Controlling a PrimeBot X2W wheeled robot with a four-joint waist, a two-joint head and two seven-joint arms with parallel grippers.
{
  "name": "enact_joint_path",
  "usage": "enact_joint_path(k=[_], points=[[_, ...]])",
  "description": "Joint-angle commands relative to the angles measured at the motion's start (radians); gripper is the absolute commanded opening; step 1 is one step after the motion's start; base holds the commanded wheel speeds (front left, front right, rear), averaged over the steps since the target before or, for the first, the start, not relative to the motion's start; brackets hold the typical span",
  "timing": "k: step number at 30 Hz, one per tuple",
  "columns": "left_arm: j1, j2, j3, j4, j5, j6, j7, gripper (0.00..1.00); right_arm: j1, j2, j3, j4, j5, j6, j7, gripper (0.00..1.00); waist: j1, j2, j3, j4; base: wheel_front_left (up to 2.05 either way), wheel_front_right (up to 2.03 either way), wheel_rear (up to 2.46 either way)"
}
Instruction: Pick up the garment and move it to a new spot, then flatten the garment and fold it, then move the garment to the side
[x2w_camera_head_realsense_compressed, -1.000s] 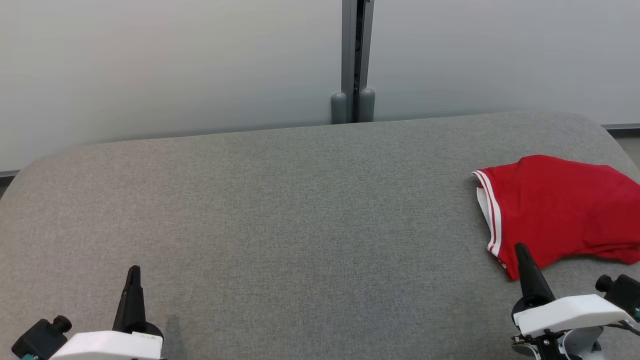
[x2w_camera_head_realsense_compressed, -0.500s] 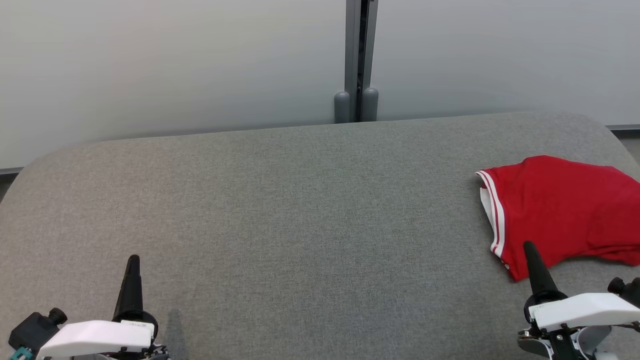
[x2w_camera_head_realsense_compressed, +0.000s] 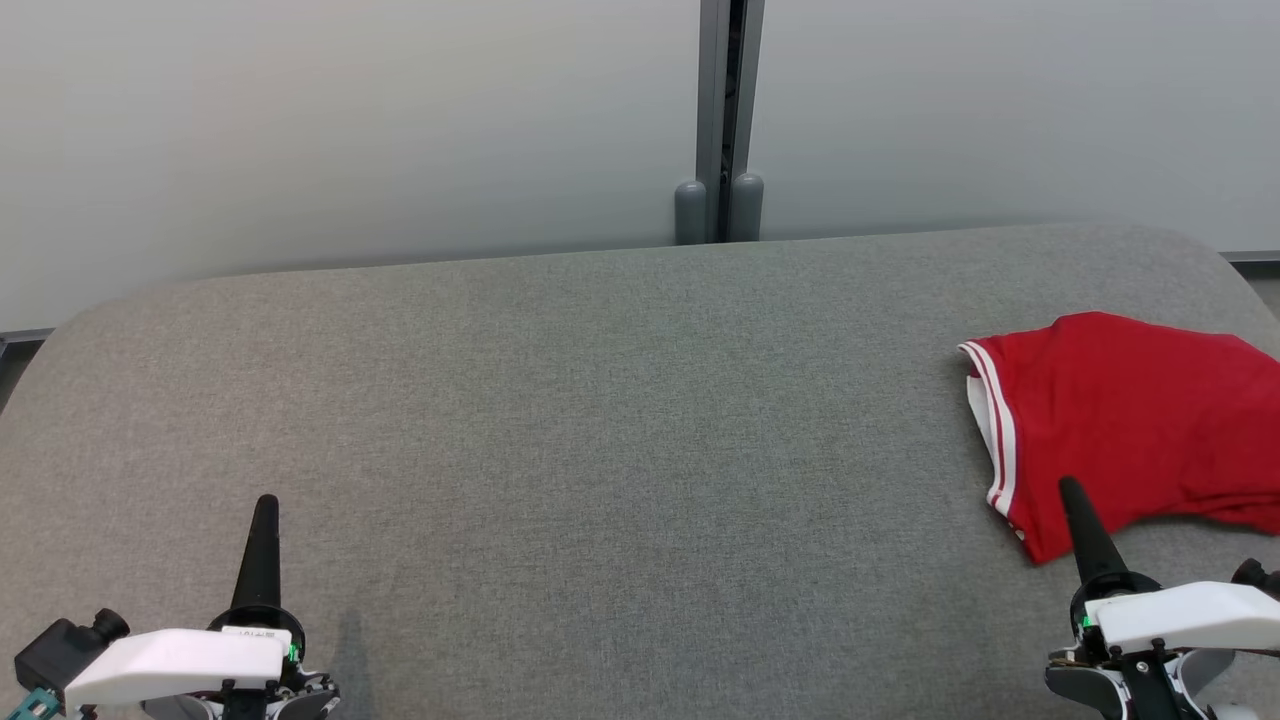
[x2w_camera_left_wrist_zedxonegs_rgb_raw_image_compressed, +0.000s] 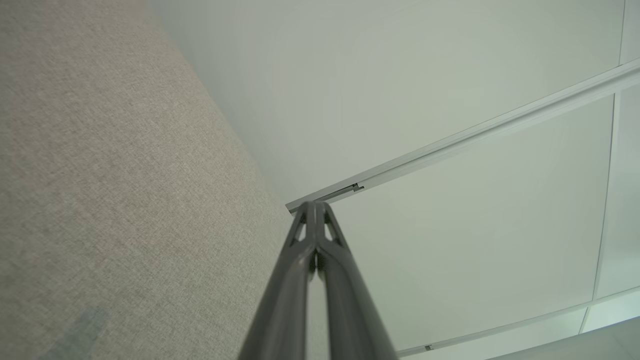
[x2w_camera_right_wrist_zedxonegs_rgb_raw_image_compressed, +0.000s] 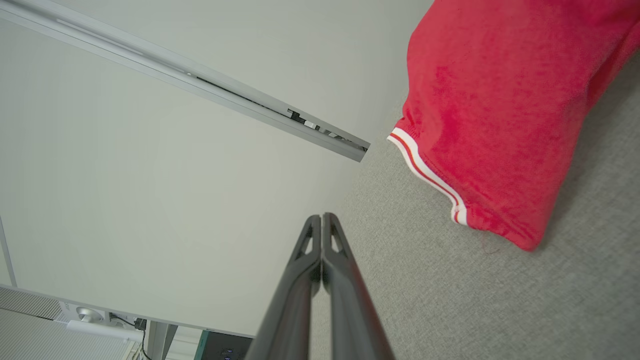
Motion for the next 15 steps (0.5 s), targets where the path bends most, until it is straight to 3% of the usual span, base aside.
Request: enact_joint_path(k=[1,15], points=[[-0.025,0.006,0.006,-0.009,-0.023,-0.006,0.005,0.0,-0.02,-0.004,-0.007,-0.011,0.025,0.0,0.009,0.0,0.0,-0.0001,0.0,0.001,0.0,0.0,0.0],[-0.041,0.007,0.01,-0.008,-0.14,-0.012,0.039,0.0,-0.019,-0.001,-0.034,-0.02,0.143,0.0,0.043,0.0,-0.0001,-0.0001,0.003,0.009,0.0,0.0,0.0]])
